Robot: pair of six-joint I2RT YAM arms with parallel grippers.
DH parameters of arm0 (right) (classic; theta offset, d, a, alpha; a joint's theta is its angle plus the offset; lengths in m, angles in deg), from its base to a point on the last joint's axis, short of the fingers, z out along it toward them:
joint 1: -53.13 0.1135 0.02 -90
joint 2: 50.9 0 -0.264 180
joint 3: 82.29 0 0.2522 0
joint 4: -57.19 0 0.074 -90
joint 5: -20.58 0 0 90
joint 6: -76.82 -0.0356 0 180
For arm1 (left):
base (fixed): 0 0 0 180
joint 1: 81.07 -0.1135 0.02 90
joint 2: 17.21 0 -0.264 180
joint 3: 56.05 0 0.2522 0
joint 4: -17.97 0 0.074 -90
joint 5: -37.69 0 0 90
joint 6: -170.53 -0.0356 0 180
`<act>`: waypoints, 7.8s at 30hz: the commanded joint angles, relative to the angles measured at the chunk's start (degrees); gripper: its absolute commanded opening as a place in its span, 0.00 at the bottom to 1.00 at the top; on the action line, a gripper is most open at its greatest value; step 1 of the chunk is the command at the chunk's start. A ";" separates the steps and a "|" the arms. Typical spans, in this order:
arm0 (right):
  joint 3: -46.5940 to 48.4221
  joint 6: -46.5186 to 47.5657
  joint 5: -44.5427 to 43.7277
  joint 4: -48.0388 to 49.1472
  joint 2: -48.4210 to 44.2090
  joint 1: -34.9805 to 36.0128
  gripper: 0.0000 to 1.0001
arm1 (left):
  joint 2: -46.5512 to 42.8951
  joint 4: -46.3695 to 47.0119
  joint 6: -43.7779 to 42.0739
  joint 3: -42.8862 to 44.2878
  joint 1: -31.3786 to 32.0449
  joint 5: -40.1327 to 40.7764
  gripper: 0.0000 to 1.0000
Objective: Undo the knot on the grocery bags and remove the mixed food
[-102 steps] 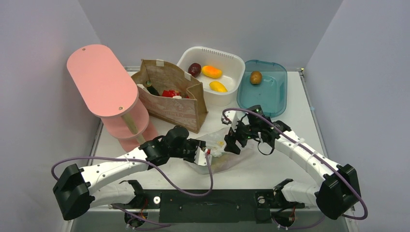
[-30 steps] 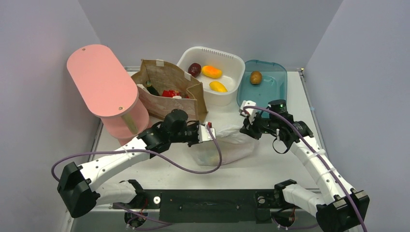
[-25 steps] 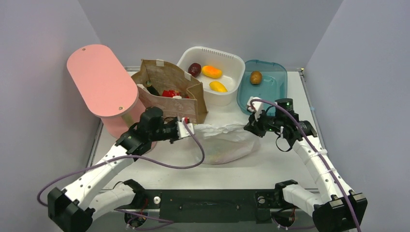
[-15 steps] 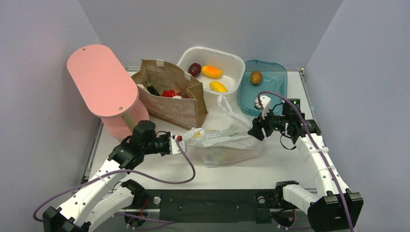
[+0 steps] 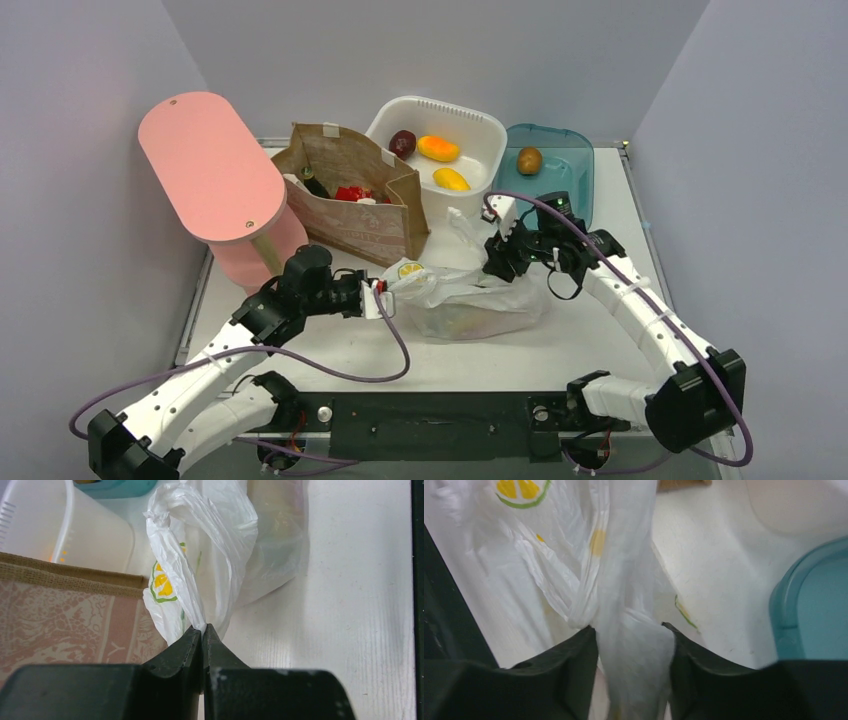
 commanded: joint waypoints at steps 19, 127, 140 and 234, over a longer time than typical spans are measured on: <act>-3.77 -30.74 -0.13 19.63 -5.26 -3.69 0.00 | 1.76 -6.81 5.88 19.23 0.60 -4.07 0.49; -3.26 19.45 -3.52 -11.57 5.27 14.52 0.89 | 15.18 10.10 5.76 1.46 10.62 -3.44 0.44; -4.05 16.42 -0.55 -9.15 8.22 8.11 0.36 | 29.67 24.48 13.71 3.53 14.09 1.83 0.48; -19.23 9.62 -9.99 6.47 -15.19 7.85 0.60 | 33.59 27.15 19.32 -0.66 23.33 22.61 0.22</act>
